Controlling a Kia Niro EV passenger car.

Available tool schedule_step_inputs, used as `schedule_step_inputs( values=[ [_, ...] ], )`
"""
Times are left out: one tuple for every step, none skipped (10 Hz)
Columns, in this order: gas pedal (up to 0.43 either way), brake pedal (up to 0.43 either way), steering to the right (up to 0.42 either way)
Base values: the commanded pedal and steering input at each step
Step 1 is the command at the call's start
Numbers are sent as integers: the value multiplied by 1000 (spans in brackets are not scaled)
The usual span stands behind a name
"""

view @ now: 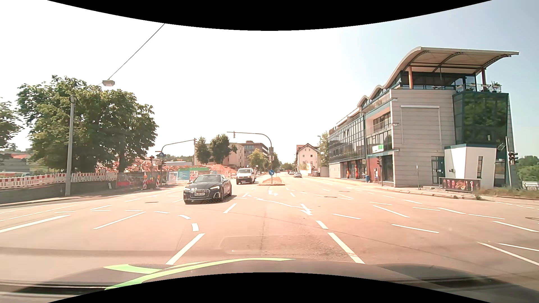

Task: Follow the waypoints while adhering to traffic rules and regulations

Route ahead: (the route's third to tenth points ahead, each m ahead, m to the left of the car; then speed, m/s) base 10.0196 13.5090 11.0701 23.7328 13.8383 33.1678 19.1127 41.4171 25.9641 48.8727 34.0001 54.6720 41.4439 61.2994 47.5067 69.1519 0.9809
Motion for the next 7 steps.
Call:
schedule_step_inputs(
  values=[
    [0, 0, 6],
    [0, 0, 6],
    [0, 0, 6],
    [0, 0, 6],
    [0, 0, 6],
    [0, 0, 6],
    [0, 0, 6]
  ],
)
